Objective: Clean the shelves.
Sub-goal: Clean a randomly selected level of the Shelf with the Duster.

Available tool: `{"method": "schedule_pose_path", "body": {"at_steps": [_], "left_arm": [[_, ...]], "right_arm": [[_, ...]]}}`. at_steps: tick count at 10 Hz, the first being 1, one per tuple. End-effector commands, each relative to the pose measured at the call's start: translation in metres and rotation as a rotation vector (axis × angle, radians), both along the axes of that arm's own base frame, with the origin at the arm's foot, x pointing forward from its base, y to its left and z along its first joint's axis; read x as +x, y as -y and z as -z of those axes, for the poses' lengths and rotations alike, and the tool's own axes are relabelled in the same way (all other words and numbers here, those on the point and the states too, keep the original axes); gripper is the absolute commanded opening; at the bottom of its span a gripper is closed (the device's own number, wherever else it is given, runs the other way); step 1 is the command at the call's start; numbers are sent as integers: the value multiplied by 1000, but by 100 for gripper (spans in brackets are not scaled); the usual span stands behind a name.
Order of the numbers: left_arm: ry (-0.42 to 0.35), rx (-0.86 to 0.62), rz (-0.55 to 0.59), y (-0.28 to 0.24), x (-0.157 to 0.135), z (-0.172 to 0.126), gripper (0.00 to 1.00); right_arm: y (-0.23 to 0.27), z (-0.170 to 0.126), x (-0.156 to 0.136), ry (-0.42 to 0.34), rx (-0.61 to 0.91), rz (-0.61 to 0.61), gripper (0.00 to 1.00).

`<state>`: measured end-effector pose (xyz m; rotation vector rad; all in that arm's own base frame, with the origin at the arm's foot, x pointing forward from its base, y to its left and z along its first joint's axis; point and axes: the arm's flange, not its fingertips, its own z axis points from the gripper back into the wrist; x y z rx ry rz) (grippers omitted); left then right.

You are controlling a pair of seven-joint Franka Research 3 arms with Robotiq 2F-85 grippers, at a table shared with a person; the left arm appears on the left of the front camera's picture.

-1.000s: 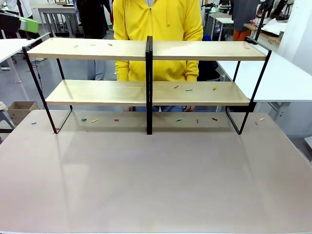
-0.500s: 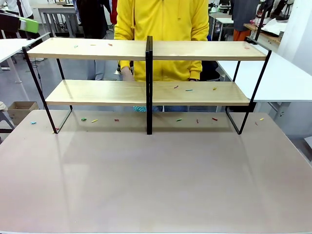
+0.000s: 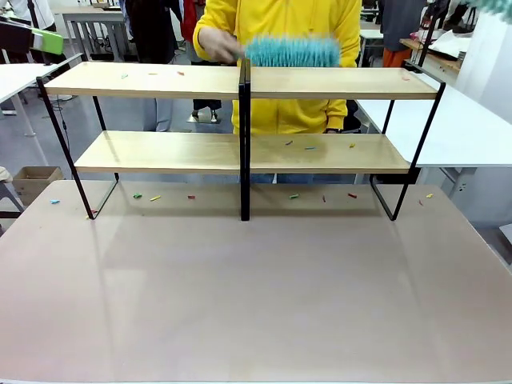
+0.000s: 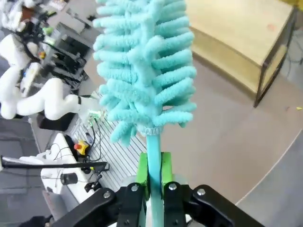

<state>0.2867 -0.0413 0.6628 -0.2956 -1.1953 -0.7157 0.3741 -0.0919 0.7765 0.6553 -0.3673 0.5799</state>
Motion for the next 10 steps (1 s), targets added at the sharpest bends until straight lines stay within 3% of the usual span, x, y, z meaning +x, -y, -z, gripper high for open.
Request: {"method": "schedule_pose_path", "body": {"at_steps": [1,3,5,7,8,10], "left_arm": [[-4,-2,-7,2,-1,1,100],[-4,-2,-7,2,-1,1,100],[-4,-2,-7,2,-1,1,100],[-4,-2,-7,2,-1,1,100],[-4,-2,-7,2,-1,1,100],[-4,-2,-7,2,-1,1,100]], "right_arm": [[-47,-4,26,-160,-167,85,12],[-75,5,54,-273,-286,159,12],[-76,10,63,-296,-310,181,12],[-29,-12,22,-238,-179,232,12],[-16,-15,-2,-265,-185,205,12],[36,-15,-82,-207,-15,110,12]]}}
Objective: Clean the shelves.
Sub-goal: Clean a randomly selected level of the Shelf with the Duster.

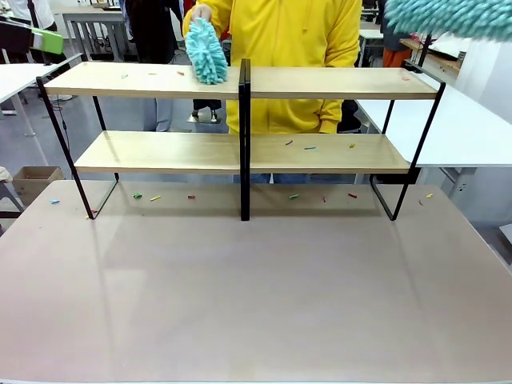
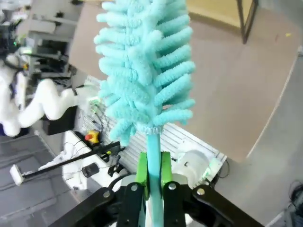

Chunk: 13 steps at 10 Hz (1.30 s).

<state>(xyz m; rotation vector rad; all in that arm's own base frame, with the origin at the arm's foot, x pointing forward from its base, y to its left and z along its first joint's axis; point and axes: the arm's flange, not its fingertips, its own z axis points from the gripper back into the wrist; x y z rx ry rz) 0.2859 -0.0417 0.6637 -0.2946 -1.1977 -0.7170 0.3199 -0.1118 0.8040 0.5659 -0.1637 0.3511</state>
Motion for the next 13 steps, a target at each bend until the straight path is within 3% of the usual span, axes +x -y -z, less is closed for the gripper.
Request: {"method": "schedule_pose_path", "body": {"at_steps": [1,3,6,9,11,13], "left_arm": [[-7,-3,-7,1,0,1,100],[-7,-3,-7,1,0,1,100],[-7,-3,-7,1,0,1,100],[-7,-3,-7,1,0,1,100],[-7,-3,-7,1,0,1,100],[-7,-3,-7,1,0,1,100]], "right_arm": [[32,19,-53,52,135,-1,12],[29,28,-48,48,143,-23,12],[-27,26,36,-27,12,-84,12],[-65,53,128,-116,-128,69,12],[-73,67,144,-157,-232,162,12],[-62,68,134,-206,-343,349,12]]}}
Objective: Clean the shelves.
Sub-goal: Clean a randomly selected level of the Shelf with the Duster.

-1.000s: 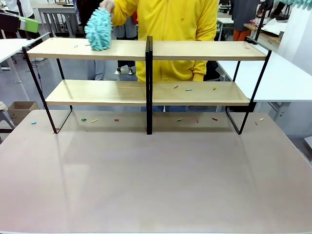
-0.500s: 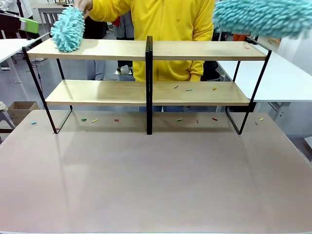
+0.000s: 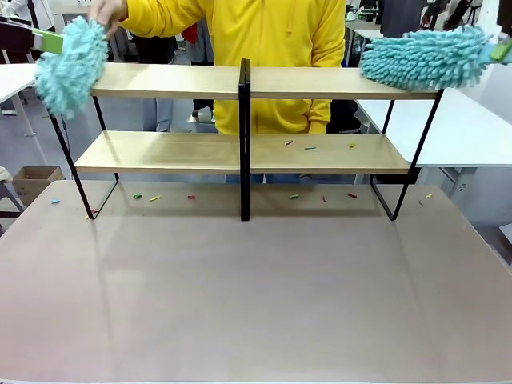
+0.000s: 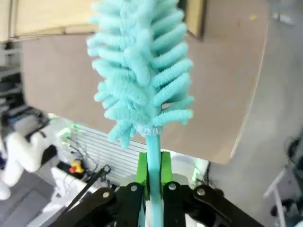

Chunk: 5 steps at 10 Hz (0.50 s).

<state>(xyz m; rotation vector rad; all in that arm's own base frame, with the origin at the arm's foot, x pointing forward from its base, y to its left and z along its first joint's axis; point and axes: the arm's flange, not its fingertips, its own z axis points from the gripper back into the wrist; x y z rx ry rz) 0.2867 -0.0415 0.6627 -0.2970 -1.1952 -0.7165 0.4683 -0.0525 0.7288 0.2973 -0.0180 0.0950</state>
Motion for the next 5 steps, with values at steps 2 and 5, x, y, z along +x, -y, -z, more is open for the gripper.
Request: {"method": "schedule_pose_path", "body": {"at_steps": [2,5], "left_arm": [[-4,-2,-8,2,-1,0,100],[-4,-2,-8,2,-1,0,100]], "right_arm": [[4,-9,-28,-6,-191,231,12],[11,-10,-37,228,147,-93,12]]}}
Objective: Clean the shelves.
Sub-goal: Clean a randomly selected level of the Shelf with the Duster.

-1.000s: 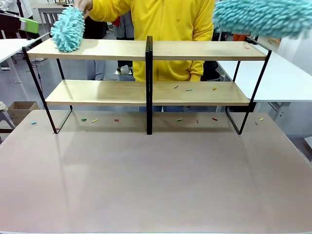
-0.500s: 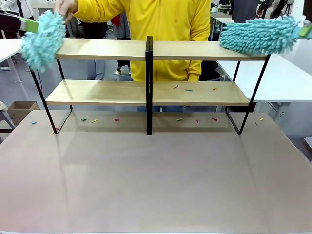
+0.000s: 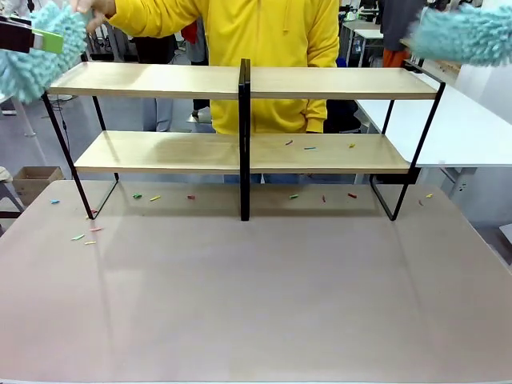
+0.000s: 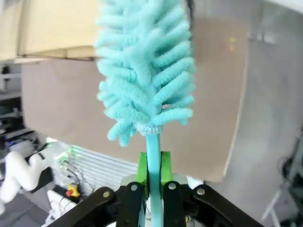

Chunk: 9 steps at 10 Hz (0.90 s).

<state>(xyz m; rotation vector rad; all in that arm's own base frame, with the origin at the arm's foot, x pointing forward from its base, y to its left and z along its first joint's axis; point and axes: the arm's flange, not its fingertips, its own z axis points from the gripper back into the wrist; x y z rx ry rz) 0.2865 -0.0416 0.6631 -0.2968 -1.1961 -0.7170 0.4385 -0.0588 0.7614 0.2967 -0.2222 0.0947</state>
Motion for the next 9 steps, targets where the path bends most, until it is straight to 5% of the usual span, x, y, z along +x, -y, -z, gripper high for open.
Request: {"method": "schedule_pose_path", "body": {"at_steps": [1,5,9], "left_arm": [[-5,-2,-9,2,-1,1,100],[-5,-2,-9,2,-1,1,100],[-5,-2,-9,2,-1,1,100]], "right_arm": [[10,26,-7,21,178,-159,12],[31,18,-21,90,402,-349,12],[64,-26,-85,160,600,-935,12]]}}
